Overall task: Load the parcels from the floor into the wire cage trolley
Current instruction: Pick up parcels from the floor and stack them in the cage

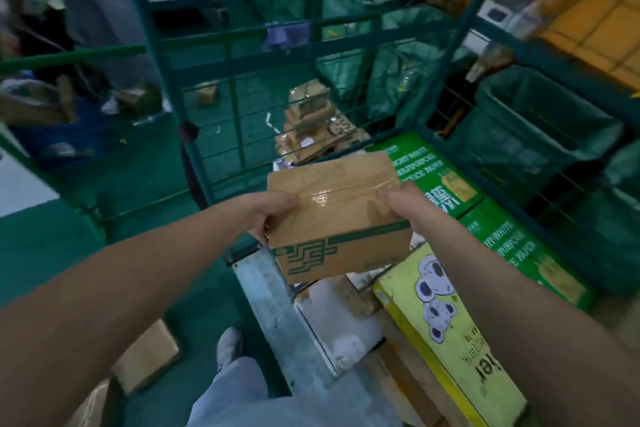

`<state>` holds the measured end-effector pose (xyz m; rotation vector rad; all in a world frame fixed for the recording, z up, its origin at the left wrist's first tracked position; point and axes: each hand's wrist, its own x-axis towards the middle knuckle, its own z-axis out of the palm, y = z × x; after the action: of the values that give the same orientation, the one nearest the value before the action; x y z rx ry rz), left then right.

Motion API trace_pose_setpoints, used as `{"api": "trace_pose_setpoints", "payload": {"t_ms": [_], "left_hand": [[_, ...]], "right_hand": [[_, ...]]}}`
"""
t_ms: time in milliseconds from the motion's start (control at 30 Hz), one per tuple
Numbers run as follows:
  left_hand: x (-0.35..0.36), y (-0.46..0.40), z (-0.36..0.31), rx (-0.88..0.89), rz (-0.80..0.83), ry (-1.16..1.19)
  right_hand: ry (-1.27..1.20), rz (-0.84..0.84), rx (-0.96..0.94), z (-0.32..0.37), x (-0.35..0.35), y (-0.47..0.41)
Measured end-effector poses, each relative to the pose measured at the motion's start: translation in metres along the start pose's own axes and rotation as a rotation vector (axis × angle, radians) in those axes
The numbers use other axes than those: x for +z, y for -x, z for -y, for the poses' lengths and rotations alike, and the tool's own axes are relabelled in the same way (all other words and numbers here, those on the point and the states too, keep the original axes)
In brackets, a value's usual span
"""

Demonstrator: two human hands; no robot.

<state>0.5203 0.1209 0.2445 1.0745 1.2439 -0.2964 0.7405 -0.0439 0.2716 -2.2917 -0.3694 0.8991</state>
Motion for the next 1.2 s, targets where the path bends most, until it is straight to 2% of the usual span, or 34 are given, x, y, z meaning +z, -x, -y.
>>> {"api": "trace_pose_setpoints", "payload": {"t_ms": [233, 400, 533, 767, 900, 1067, 1200], "left_hand": [[0.053, -0.052, -0.076, 0.131, 0.105, 0.0], [0.069, -0.119, -0.132, 0.142, 0.211, -0.012], [0.075, -0.176, -0.197, 0.112, 0.306, 0.005], [0.096, -0.259, -0.261, 0.101, 0.305, 0.028], [0.113, -0.307, -0.274, 0.133, 0.262, 0.007], [0.142, -0.351, -0.284, 0.127, 0.301, -0.14], [0.168, -0.366, -0.31, 0.132, 0.318, -0.22]], "right_hand": [[-0.044, -0.098, 0.072, 0.006, -0.067, -0.048], [-0.124, -0.175, 0.177, 0.025, -0.095, -0.109], [-0.039, -0.263, 0.183, 0.059, -0.11, -0.181], [0.183, -0.325, 0.132, 0.093, -0.126, -0.293], [0.335, -0.367, 0.087, 0.082, -0.132, -0.354], [0.383, -0.391, 0.204, 0.023, -0.123, -0.401], [0.281, -0.397, 0.145, -0.015, -0.111, -0.421]]}}
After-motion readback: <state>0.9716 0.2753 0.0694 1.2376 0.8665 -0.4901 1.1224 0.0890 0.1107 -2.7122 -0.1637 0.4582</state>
